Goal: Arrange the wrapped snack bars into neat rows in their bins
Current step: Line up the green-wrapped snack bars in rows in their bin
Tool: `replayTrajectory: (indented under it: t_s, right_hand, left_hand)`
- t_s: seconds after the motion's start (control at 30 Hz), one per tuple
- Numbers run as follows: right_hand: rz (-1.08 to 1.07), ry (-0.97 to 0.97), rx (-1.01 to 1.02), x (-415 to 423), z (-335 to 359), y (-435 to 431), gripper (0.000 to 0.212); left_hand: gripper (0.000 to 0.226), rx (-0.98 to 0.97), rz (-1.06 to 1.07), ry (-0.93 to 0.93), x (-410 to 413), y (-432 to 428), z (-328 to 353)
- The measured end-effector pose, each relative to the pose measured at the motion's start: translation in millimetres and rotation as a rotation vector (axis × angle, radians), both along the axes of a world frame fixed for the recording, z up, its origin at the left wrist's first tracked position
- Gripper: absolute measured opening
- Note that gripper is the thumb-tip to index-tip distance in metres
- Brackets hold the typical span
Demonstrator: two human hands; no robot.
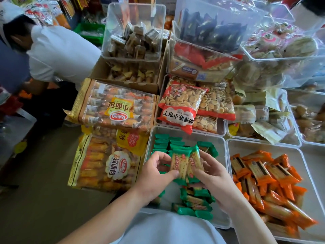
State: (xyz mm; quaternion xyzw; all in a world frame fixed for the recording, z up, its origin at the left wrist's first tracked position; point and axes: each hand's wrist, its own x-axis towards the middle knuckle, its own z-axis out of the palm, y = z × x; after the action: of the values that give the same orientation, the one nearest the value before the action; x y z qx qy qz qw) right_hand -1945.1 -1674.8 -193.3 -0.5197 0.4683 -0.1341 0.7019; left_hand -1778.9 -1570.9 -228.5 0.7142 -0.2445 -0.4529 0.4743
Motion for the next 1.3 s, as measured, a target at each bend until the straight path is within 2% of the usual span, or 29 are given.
replayTrajectory:
  t_s: [0.1, 0.23, 0.4, 0.57, 0.63, 0.73, 0.8, 0.87, 1.03, 1.17, 1.3]
  right_hand:
    - [0.001, 0.083, -0.030, -8.3, -2.4, -5.9, 0.053]
    - [-0.021, 0.205, -0.093, -19.9, -1.0, -15.0, 0.038]
    - [-0.011, 0.197, -0.180, -23.8, 9.1, -20.2, 0.017]
    - [0.014, 0.164, -0.200, -24.5, 12.8, -19.2, 0.021]
    - [0.080, 0.186, -0.216, -22.2, 12.9, -16.9, 0.021]
    - [0.223, 0.220, -0.247, -18.2, 12.0, -13.9, 0.041]
    - [0.314, 0.299, -0.342, -15.6, 9.2, -13.7, 0.035]
    - [0.352, 0.385, -0.446, -12.7, 3.5, -14.6, 0.037]
    - [0.300, 0.508, -0.490, -4.6, -28.1, -14.1, 0.048]
    - [0.405, 0.546, -0.499, 13.5, -65.3, -4.2, 0.058]
    - [0.460, 0.539, -0.564, 30.4, -105.8, 12.0, 0.057]
  left_hand:
    - [0.047, -0.024, 0.057, 0.041, 1.5, -1.7, 0.9]
    - [0.034, -0.039, 0.003, -0.004, 4.5, 0.4, -1.0]
    - [0.032, -0.034, -0.083, -0.065, 3.5, 1.9, -1.1]
    - [0.030, -0.053, -0.187, -0.126, -0.6, -0.1, 1.5]
    - [0.029, -0.096, -0.215, -0.155, -2.7, -0.2, 1.8]
    - [0.029, -0.158, -0.287, -0.251, -3.7, -0.8, -0.7]
    - [0.030, -0.169, -0.335, -0.302, -4.9, -1.4, -5.5]
    - [0.031, -0.139, -0.322, -0.354, -3.5, -0.8, -12.2]
    - [0.033, 0.069, -0.173, -0.526, 21.5, 9.8, -25.1]
    - [0.034, 0.119, -0.154, -0.518, 29.5, 20.5, -25.5]
    - [0.039, 0.138, -0.161, -0.451, 28.9, 26.4, -25.3]
